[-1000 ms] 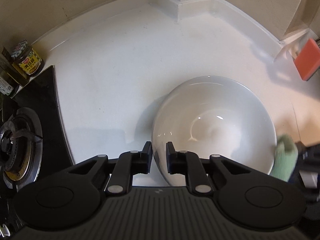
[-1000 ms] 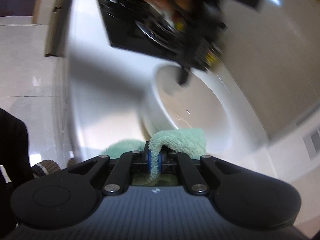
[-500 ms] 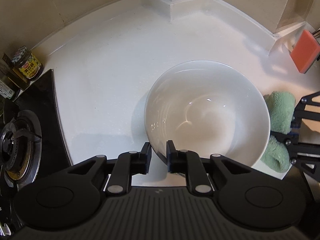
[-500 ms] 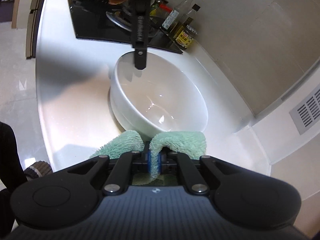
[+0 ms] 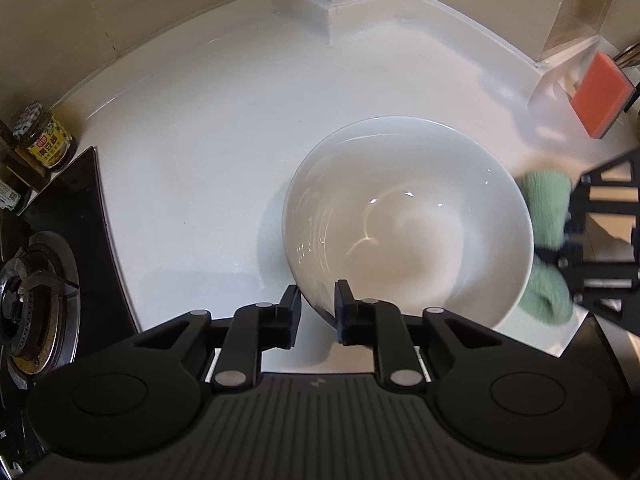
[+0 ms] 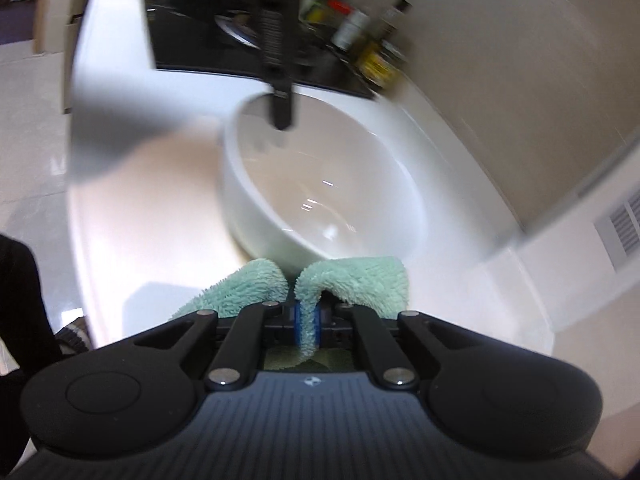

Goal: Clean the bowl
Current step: 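Hold the green cloth beside the bowl with the right gripper while the left gripper grips the rim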

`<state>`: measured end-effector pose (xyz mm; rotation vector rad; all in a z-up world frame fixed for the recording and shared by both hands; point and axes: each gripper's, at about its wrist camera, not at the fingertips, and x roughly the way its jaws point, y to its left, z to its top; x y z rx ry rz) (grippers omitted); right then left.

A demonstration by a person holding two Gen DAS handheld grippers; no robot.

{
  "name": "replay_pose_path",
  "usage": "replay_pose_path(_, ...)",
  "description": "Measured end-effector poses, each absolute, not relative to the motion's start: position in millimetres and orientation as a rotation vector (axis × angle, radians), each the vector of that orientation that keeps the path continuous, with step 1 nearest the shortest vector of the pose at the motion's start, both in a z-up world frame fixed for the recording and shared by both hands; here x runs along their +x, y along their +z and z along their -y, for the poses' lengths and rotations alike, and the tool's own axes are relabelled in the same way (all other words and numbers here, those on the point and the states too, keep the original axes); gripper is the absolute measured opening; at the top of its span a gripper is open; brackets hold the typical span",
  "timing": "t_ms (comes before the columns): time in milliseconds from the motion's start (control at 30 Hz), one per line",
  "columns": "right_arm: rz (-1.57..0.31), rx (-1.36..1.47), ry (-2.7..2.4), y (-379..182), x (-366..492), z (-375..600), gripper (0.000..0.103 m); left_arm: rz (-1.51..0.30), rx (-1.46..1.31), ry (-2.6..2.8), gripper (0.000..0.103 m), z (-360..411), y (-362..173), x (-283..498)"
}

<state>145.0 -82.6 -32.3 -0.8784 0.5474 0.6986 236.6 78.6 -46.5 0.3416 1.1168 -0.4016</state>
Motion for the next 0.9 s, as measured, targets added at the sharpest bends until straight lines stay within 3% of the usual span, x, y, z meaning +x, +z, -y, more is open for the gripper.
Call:
replay_pose_path(433, -0.487, -0.969, 0.815, -45, 107, 59, 0.003, -1.11, 0.397, -0.423, 0.019, -86, -48, 256)
replay_pose_path(667, -0.55, -0.924, 0.682, -35, 133, 75, 0.003, -1.095, 0.401, -0.489, 0.011, -89, -53, 261)
replay_pose_path(900, -0.541, -1.012, 0.769, -47, 101, 43, 0.003, -1.095, 0.454, -0.525, 0.01, -92, -52, 256)
